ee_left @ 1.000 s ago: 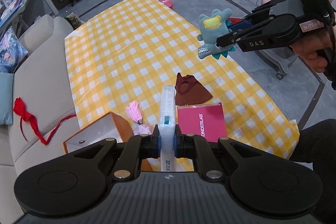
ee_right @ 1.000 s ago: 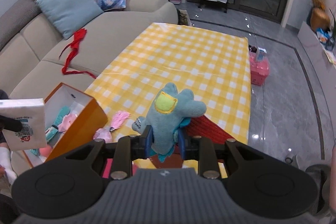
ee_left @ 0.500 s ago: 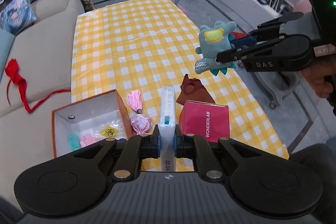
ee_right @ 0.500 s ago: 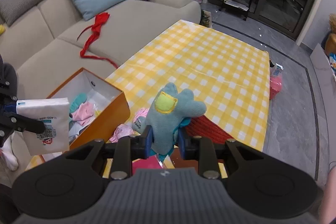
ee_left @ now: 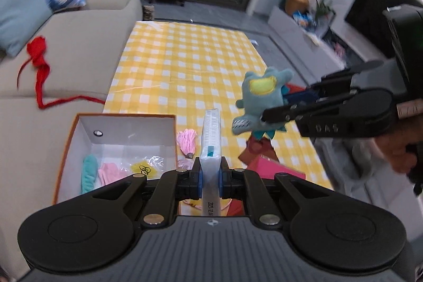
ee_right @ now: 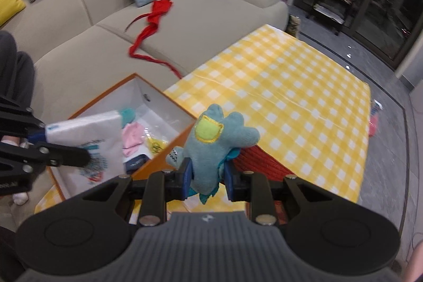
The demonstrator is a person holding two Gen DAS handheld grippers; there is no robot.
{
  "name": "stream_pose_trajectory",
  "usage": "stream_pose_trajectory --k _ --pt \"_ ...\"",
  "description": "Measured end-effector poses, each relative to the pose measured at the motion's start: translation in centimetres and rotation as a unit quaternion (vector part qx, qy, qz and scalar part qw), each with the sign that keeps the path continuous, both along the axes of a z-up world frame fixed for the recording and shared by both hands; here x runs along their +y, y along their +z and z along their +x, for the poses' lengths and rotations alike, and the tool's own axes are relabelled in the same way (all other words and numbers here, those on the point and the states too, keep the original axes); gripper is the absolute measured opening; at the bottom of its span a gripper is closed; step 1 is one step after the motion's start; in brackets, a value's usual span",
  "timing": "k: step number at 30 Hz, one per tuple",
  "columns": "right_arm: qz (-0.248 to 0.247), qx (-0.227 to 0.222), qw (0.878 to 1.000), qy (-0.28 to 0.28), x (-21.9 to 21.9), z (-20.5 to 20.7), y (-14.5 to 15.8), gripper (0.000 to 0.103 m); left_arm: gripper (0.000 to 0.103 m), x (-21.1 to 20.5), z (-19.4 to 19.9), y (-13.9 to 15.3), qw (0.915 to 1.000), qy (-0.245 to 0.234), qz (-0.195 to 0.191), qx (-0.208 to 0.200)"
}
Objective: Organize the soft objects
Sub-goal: 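Carry the tissue pack and teal plush with both tools over the orange box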
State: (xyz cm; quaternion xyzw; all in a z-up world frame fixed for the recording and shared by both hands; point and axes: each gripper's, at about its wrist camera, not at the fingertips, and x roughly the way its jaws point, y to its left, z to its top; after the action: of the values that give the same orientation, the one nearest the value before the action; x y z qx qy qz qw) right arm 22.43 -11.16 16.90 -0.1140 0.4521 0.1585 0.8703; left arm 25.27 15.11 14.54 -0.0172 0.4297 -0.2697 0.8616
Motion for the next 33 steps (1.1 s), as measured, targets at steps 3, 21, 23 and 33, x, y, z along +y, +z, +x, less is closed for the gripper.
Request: stream_pose_trajectory --k 3,21,23,33 --pt "-0.004 0.003 1.0 0.02 1.8 0.5 -0.6 0.024 0.012 1.7 0.5 -0.9 0.9993 0.026 -0.027 0.003" --pt "-0.012 0.026 0.995 0.097 12.0 7.3 -6.9 0.024 0.012 6.9 6.8 -10.0 0.9925 0.104 -0.041 0.049" --pt "-0.014 0.031 0.994 0.101 12.6 8.0 -7.9 0.024 0.013 6.7 7.5 -10.6 0.9924 0.106 -0.031 0.053" --pt "-0.018 0.067 0.993 0.1 14.2 10.6 -13.0 0.024 0.013 9.0 9.6 -15.9 0.9841 0.113 -0.052 0.127"
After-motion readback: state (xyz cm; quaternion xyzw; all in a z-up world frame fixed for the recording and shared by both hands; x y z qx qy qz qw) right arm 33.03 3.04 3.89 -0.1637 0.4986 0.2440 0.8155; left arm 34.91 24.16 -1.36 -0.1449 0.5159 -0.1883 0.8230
